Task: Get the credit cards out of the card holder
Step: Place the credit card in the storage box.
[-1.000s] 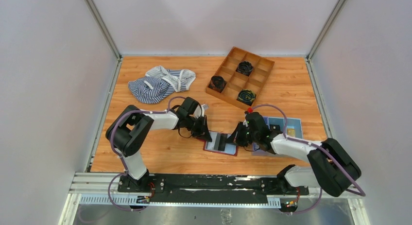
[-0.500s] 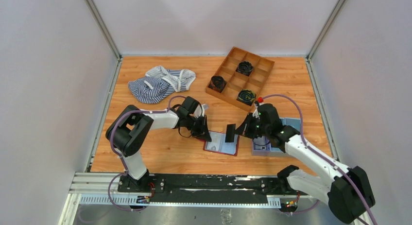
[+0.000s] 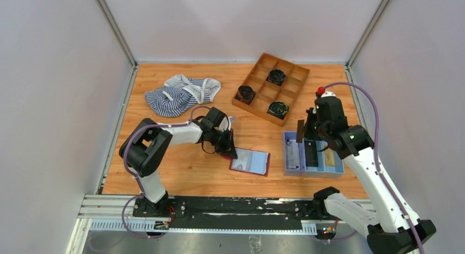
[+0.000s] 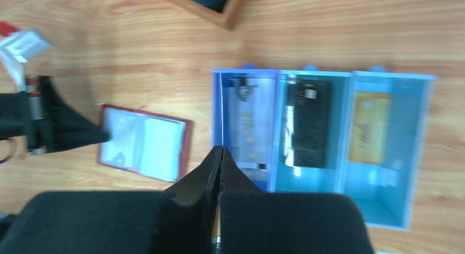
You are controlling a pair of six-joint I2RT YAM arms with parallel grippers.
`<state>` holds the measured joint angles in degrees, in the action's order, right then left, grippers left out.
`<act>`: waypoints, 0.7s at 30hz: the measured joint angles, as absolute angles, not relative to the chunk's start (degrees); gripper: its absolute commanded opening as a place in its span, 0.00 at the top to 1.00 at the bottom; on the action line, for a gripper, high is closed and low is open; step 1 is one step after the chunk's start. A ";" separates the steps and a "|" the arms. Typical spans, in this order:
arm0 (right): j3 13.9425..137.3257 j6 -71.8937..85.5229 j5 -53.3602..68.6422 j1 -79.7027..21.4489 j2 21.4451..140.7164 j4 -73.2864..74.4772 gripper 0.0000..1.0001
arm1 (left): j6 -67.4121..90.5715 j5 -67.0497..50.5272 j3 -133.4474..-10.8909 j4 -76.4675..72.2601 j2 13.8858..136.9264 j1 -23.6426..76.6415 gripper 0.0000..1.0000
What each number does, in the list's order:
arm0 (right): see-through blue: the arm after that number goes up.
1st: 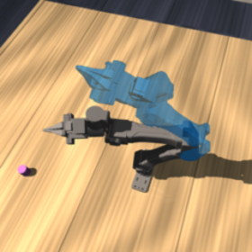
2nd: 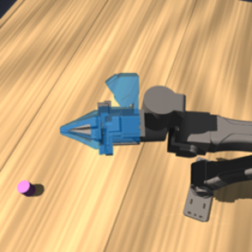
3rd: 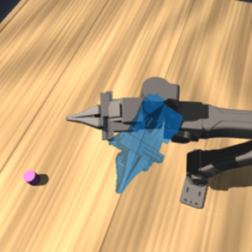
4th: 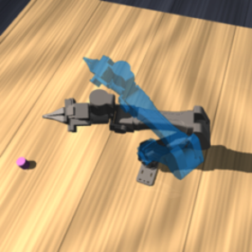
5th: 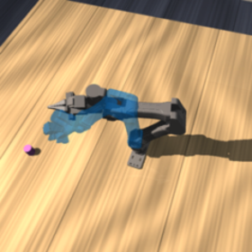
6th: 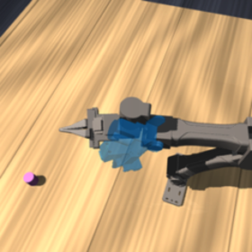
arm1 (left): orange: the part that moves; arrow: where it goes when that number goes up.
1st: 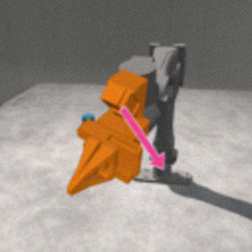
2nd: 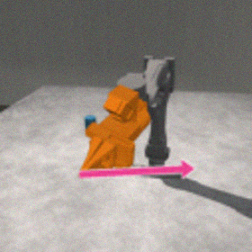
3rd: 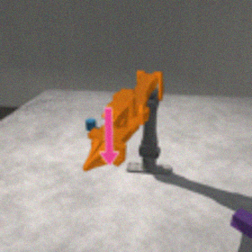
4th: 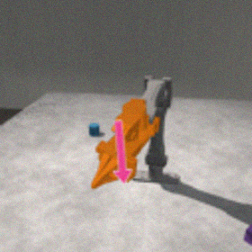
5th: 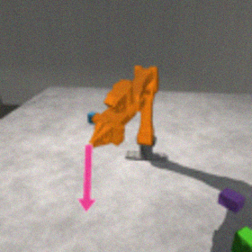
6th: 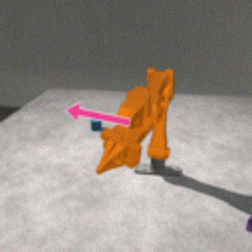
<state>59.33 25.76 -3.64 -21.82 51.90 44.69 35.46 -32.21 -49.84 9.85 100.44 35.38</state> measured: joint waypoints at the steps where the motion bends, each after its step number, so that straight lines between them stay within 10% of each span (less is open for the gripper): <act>1: 60.58 24.71 -5.98 -21.82 52.01 46.68 1.00 | 35.38 -32.03 -49.95 10.00 100.44 35.38 0.98; 21: 60.36 19.18 -30.39 -21.71 70.63 56.21 1.00 | 35.09 -31.62 -50.37 10.61 100.44 35.33 0.98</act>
<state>60.36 19.18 -30.39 -21.71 70.63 56.21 35.09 -31.62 -50.37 10.61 100.44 35.33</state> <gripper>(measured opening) 0.006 0.020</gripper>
